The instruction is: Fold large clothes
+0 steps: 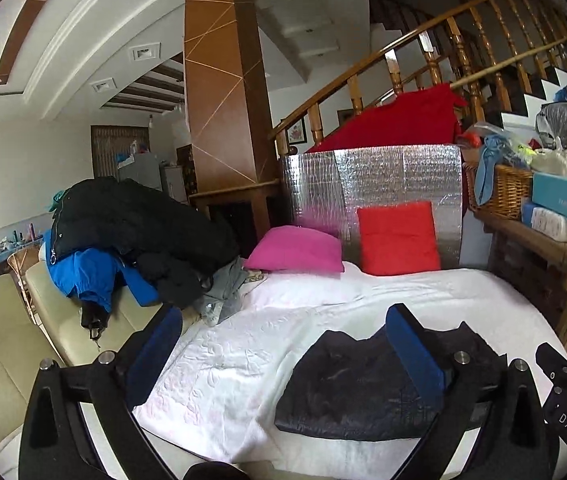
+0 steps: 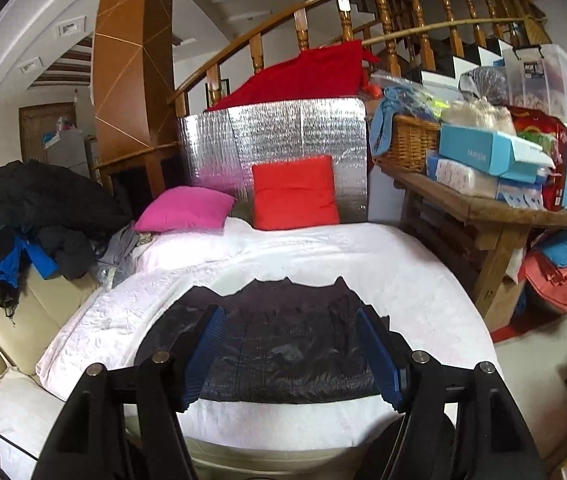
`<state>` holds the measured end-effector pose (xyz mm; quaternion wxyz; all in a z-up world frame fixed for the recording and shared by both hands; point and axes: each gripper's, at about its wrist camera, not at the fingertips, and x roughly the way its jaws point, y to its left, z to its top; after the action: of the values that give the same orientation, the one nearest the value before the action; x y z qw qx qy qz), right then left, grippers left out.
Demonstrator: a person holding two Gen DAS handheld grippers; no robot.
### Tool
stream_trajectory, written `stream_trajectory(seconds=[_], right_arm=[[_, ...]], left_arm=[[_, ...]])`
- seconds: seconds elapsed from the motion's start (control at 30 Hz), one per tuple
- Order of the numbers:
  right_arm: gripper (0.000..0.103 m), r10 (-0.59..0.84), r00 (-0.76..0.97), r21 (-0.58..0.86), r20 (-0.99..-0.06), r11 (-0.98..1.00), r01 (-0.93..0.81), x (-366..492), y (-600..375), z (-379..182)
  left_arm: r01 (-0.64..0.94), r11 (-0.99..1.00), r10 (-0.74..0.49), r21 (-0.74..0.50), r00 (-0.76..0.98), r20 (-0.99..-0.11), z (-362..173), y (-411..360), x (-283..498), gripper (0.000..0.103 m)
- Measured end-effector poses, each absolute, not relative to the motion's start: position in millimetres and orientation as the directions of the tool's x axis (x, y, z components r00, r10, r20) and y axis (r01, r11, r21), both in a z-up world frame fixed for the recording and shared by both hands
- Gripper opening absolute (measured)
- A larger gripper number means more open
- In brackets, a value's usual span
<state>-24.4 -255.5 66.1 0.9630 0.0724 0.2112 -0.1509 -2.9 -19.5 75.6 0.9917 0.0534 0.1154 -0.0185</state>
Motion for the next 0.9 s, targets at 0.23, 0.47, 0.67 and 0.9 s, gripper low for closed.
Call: stream_trajectory(seconds=[0.23, 0.47, 0.67, 0.9], right_arm=[[0.072, -0.275, 0.885, 0.076, -0.376, 0.942, 0.326, -40.5, -246.7, 84.2], [0.073, -0.281, 0.886, 0.059, -0.37, 0.944, 0.324, -43.8, -240.7, 88.9], [0.073, -0.277, 0.884, 0.058, -0.376, 0.945, 0.321, -43.8, -239.8, 87.5], [0.073, -0.275, 0.884, 0.059, -0.378, 0.946, 0.319, -43.9, -239.5, 87.0]], left_arm=[[0.055, 0.994, -0.034, 0.094, 0.978, -0.205, 81.5, -15.2, -16.8, 0.102], [0.049, 0.995, -0.032, 0.09, 0.983, -0.18, 86.2, -11.8, -27.0, 0.102], [0.05, 0.995, -0.034, 0.091, 0.985, -0.171, 86.1, -11.9, -30.8, 0.102], [0.053, 0.994, -0.035, 0.097, 0.984, -0.174, 85.8, -12.6, -30.5, 0.102]])
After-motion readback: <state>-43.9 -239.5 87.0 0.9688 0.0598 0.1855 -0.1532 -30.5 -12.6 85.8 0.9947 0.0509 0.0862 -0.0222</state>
